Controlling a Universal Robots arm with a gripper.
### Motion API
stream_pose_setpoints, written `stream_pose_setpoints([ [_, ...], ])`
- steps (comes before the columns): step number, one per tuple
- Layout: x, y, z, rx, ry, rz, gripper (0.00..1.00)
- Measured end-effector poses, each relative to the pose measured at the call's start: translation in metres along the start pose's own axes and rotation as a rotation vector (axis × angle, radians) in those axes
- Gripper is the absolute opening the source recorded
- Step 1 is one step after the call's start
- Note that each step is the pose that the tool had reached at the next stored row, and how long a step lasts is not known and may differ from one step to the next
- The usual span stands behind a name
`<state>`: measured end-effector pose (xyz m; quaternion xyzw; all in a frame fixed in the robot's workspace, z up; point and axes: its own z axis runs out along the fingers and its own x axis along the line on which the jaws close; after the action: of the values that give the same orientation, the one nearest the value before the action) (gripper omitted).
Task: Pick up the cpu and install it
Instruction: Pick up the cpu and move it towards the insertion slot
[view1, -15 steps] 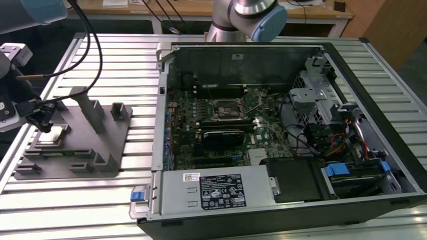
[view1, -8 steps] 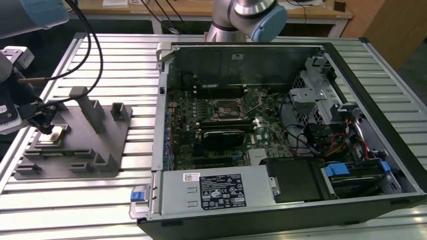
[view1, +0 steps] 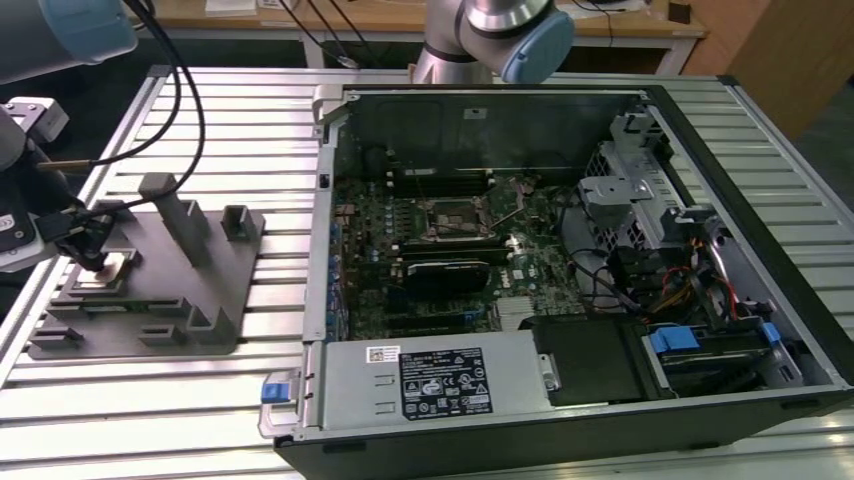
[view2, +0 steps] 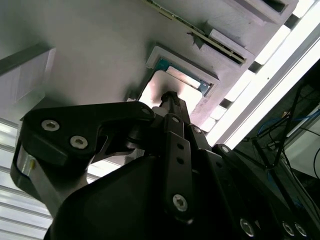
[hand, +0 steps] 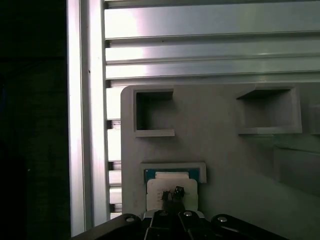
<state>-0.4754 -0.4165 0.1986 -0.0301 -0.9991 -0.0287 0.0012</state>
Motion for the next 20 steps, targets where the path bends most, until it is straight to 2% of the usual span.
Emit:
stream_pose_setpoints([
  [10,0.0001,0.0,0.0012,0.0001,0.0001,0.0,0.11],
  [12,0.0,0.0,0.0013,0.0001,0.0001,0.0,0.23],
  [13,0.0,0.0,0.0013,0.0,0.0,0.0,0.23],
  [14,0.0,0.0,0.0013,0.0001,0.0,0.0,0.29],
  [15,0.0,0.0,0.0013,0.0,0.0001,0.0,0.29],
  [17,0.0,0.0,0.0014,0.0,0.0,0.0,0.41],
  [18,0.0001,0.0,0.0013,0.0,0.0,0.0,0.41],
  [20,0.0,0.0,0.0013,0.0001,0.0001,0.0,0.53],
])
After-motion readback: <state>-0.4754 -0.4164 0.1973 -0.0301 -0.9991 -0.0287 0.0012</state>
